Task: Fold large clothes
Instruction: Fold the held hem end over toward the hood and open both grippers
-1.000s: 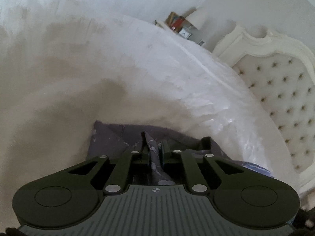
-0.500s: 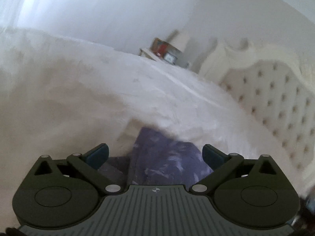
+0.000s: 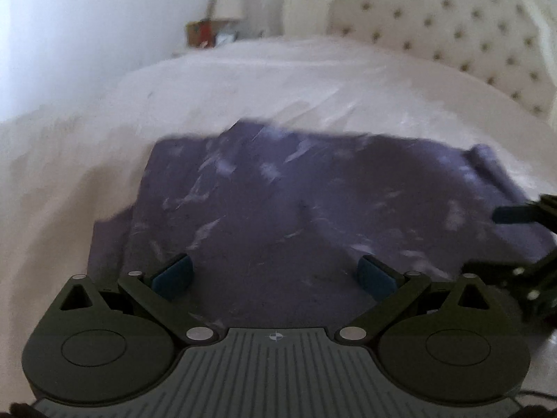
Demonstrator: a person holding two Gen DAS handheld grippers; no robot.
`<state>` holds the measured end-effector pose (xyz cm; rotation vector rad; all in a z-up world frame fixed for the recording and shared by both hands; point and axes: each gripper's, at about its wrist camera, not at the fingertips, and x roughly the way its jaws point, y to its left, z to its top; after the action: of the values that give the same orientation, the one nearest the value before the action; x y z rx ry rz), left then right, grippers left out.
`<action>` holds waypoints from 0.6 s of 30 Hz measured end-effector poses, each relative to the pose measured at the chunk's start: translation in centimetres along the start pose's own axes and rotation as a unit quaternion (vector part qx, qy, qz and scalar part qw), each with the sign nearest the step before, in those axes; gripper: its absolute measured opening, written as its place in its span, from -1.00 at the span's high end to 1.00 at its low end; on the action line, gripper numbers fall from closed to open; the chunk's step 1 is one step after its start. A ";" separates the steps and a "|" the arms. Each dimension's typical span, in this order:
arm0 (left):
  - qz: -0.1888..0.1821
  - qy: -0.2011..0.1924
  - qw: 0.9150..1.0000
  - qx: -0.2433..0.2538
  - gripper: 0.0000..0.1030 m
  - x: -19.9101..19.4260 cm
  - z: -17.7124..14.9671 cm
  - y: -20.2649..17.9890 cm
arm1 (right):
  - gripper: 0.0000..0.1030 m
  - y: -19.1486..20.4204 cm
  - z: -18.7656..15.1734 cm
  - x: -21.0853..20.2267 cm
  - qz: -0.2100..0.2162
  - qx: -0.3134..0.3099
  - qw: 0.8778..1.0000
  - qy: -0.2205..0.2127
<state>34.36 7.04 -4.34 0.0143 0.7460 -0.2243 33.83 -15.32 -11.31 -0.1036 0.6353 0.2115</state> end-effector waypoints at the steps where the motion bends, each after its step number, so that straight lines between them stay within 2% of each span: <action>1: 0.000 0.002 1.000 -0.014 -1.00 0.5 -0.1 0.8 | -0.99 -1.0 -0.1 0.4 -0.007 0.012 1.000 0.003; 4: 0.012 0.001 0.999 -0.048 -0.99 1.4 0.4 2.8 | -0.99 -5.2 0.0 1.6 -0.037 0.068 0.997 -0.001; 6: 0.010 0.008 0.998 -0.054 -0.99 1.9 0.5 3.6 | -0.98 -8.2 0.0 2.0 -0.082 0.109 0.991 0.002; 9: 0.011 0.010 0.999 -0.053 -1.00 2.2 0.5 3.8 | -1.00 -13.0 -1.0 2.4 -0.145 0.193 0.970 0.014; 11: 0.017 0.010 0.999 -0.049 -1.00 2.7 0.5 3.6 | -1.00 -15.6 -2.3 2.3 -0.120 0.270 0.955 0.011; 12: 0.018 0.010 0.999 -0.049 -1.00 2.7 0.5 3.6 | -1.00 -15.9 -2.6 2.2 -0.124 0.282 0.951 0.010; 16: 0.012 0.012 0.998 -0.054 -1.00 2.2 1.1 3.8 | -0.99 -15.7 -2.8 1.2 -0.118 0.266 0.957 0.001; 18: 0.009 0.003 0.998 -0.059 -1.00 0.9 1.1 4.1 | -0.99 -15.6 -3.0 -0.6 -0.105 0.263 0.959 -0.016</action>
<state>36.61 10.76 -4.45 -0.0899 0.7645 -0.1630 35.23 -31.05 -12.85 0.3452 0.6244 -0.1654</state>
